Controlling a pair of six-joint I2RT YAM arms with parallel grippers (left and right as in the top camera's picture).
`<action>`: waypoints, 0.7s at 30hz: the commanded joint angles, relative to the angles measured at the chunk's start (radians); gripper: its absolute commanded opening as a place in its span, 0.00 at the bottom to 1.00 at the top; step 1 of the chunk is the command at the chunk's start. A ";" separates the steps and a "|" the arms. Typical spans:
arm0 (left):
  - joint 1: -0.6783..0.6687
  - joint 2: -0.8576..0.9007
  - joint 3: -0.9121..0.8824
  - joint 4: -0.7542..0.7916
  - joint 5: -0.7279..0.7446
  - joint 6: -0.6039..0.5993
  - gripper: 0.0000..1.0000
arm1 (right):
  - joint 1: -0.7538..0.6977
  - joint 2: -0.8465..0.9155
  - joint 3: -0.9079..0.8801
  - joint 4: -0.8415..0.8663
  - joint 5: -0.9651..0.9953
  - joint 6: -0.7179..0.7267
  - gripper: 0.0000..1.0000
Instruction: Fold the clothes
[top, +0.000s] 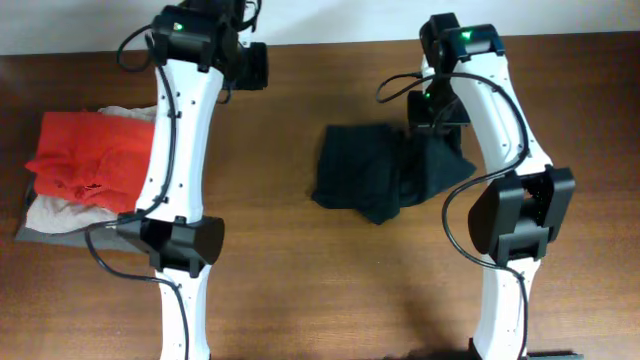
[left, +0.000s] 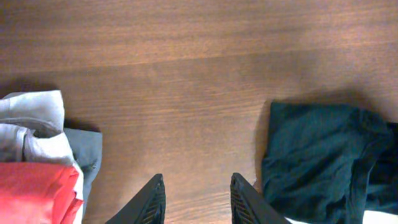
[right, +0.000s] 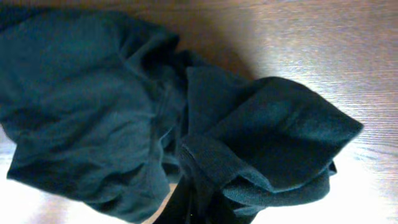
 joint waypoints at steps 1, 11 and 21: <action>-0.011 -0.011 0.007 -0.003 -0.008 0.010 0.34 | -0.077 -0.035 0.018 0.005 0.008 0.034 0.04; -0.027 -0.011 0.007 0.032 -0.008 0.010 0.35 | -0.298 -0.027 -0.089 0.018 -0.043 -0.039 0.64; -0.027 -0.011 0.007 0.053 -0.008 0.010 0.35 | -0.466 -0.026 -0.423 0.253 -0.360 -0.127 0.91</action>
